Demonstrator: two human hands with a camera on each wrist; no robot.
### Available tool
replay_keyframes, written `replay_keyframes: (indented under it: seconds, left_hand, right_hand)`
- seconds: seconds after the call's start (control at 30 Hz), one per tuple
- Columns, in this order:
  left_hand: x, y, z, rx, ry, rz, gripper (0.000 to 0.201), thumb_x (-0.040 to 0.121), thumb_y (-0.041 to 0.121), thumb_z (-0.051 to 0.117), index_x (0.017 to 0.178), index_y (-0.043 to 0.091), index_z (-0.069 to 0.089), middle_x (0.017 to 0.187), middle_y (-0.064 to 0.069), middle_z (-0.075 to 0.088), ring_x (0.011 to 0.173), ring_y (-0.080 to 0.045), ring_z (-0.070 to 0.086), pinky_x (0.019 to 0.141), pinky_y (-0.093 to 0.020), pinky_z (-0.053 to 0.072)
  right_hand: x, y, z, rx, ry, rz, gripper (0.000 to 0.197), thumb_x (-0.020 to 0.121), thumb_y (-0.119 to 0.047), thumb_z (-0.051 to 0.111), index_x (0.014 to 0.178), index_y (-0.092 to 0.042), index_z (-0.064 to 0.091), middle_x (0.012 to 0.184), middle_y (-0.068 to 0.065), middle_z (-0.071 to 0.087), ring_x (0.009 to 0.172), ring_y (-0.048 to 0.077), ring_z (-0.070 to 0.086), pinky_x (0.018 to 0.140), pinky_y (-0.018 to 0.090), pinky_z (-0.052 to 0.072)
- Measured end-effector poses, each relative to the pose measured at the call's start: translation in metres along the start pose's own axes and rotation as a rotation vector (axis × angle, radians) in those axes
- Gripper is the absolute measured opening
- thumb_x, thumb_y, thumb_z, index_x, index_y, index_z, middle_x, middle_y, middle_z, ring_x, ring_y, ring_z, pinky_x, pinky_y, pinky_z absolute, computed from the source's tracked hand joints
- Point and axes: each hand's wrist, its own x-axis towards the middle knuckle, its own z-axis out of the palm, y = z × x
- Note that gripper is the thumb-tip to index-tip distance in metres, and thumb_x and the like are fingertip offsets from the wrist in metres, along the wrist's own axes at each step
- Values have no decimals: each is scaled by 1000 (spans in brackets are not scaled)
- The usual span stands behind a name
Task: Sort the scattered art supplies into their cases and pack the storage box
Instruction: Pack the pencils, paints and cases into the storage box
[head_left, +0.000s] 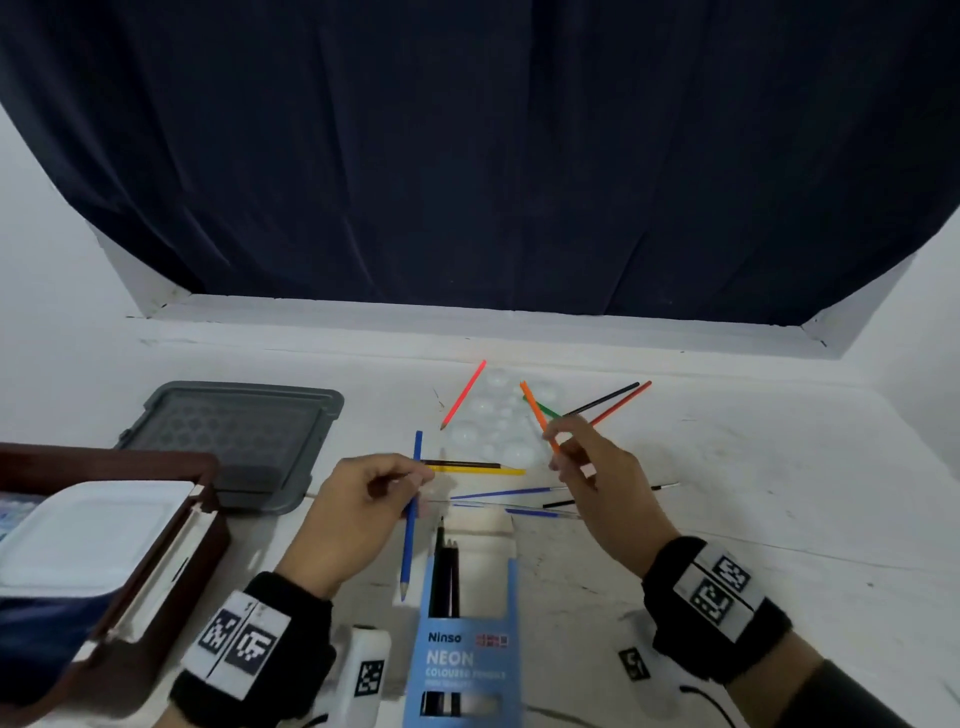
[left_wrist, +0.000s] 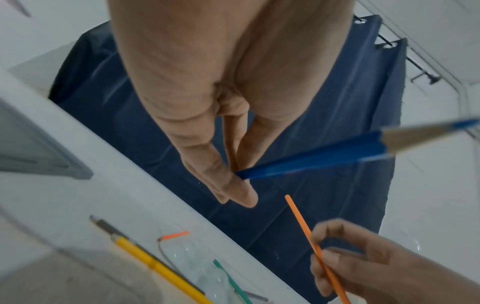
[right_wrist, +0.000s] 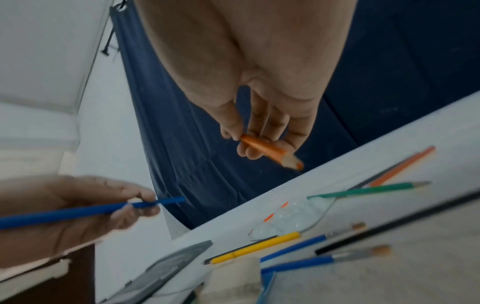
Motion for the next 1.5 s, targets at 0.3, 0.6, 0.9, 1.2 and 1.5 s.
replay_keyframes:
  seconds: [0.3, 0.6, 0.9, 1.2, 1.5]
  left_hand:
    - [-22, -22, 7, -326, -41, -178, 27, 89, -12, 61, 107, 4, 72, 95, -18, 76, 91, -28, 74, 84, -31, 60]
    - [-14, -22, 28, -387, -28, -252, 26, 80, -6, 74, 105, 2, 70, 87, -24, 74, 83, -27, 74, 73, -24, 60]
    - [6, -40, 26, 515, -23, 153, 6, 86, 39, 74, 84, 34, 71, 59, 7, 65, 56, -8, 61, 54, -23, 50]
    - [19, -39, 8, 353, -59, 124, 46, 90, 56, 49, 69, 19, 68, 57, -6, 58, 53, -19, 52, 55, -23, 40]
    - [15, -41, 38, 196, -302, -129, 31, 96, 32, 63, 77, 9, 70, 69, -6, 71, 56, -10, 59, 57, -25, 47]
  right_hand:
    - [-29, 2, 12, 479, -63, 409, 12, 90, -15, 69, 102, -14, 65, 88, 1, 77, 84, 18, 73, 65, 31, 55]
    - [-17, -4, 39, 430, -38, 443, 21, 101, -19, 52, 89, -7, 64, 63, 7, 67, 58, 16, 61, 55, 21, 43]
    - [2, -20, 41, 674, -53, 559, 29, 104, -23, 46, 101, 0, 63, 75, 14, 73, 66, 22, 67, 63, 30, 50]
    - [5, -10, 33, 690, 4, 622, 30, 103, -25, 47, 97, 0, 62, 64, 11, 58, 54, 20, 52, 54, 29, 43]
    - [-5, 11, 63, 263, -290, 530, 29, 101, -25, 50, 83, -10, 66, 65, 2, 61, 50, 7, 52, 50, 18, 42]
